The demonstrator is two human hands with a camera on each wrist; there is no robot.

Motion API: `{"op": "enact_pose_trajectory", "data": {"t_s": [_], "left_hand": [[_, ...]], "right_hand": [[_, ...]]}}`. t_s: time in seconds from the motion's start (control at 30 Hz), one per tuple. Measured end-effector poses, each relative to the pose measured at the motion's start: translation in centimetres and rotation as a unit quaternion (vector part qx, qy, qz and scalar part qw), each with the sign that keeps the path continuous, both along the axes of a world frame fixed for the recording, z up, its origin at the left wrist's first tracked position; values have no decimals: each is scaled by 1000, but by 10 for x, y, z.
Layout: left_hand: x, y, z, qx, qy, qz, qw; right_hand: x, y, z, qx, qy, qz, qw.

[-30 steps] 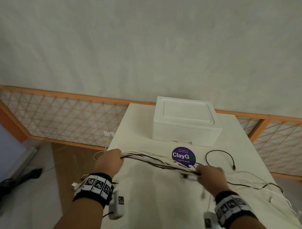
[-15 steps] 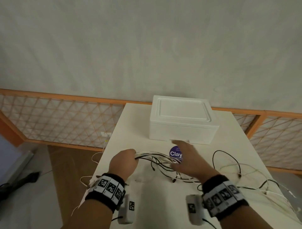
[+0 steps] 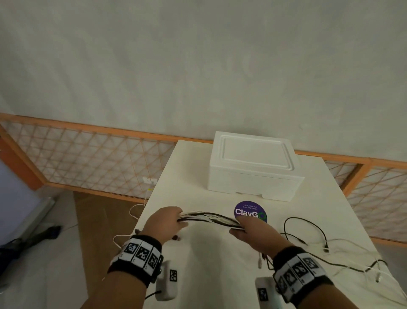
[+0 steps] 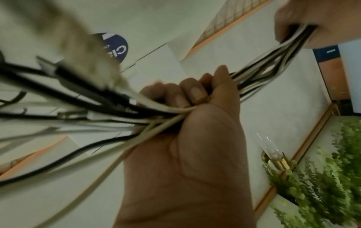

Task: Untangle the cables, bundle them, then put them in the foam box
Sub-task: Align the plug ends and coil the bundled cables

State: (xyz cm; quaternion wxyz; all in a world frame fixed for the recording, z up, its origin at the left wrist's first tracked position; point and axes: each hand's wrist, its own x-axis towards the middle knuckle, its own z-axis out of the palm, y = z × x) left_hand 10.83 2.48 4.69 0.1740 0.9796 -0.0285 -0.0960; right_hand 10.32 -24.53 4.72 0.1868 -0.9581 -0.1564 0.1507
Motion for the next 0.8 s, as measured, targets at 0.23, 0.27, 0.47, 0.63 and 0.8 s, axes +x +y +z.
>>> {"op": "enact_pose_trajectory", "data": {"t_s": [0.23,0.27,0.47,0.63,0.8], "left_hand": [[4,1,32,6,132,-45,990],[3,0,38,-3,129,-53,990],[-6,-68,64,62,-24,-205,976],[-10,-111,37,120,-80,-175,974],[-2,-102,27,137,-89,-147,975]], "right_hand": [[1,-9,9,1,-43,17,999],[1,-10,10,6,-45,19,999],[-1,-1,19,-8,-68,36,997],[-4,12,30,-11,-76,40,996],[-16,-11,17,5,-47,-30,998]]}}
